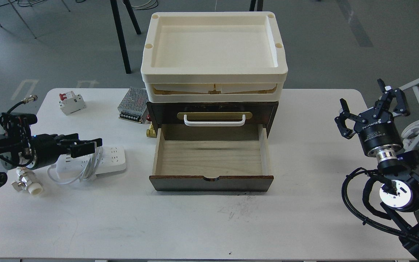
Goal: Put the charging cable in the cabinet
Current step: 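Lower the left gripper onto the white power strip and grasp it, then lift the power strip with its cable up and away from the table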
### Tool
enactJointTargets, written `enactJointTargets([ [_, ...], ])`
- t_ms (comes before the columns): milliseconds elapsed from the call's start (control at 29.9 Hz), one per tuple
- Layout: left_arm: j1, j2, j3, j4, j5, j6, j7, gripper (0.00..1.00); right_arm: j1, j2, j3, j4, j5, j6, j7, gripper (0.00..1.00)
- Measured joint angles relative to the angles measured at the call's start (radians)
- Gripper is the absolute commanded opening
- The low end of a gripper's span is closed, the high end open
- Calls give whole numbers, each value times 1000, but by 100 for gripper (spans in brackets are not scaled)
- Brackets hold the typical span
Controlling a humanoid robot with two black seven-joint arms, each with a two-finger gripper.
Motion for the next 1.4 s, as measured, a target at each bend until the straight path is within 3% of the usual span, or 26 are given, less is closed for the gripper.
enactJointTargets([
  [100, 12, -18, 31, 15, 1, 21, 0, 98, 0, 0, 0, 0, 0, 0, 0, 99],
  [234, 15, -48, 65, 31, 0, 60, 0, 86, 0, 0, 0, 0, 0, 0, 0, 99],
  [502, 16, -81, 71, 65, 57, 105, 0, 43, 0, 0, 0, 0, 0, 0, 0, 99],
  [568, 16, -101, 71, 89, 73, 122, 0, 37, 0, 0, 0, 0, 0, 0, 0, 99],
  [702, 18, -125, 71, 116, 82, 136, 0, 11, 0, 0, 0, 0, 0, 0, 0, 99],
  [1137, 10, -114, 66, 122, 84, 134, -1, 6, 0, 0, 0, 0, 0, 0, 0, 99],
  [1404, -1, -18, -6, 89, -85, 117, 0, 6, 0, 0, 1, -1, 0, 0, 0, 99],
])
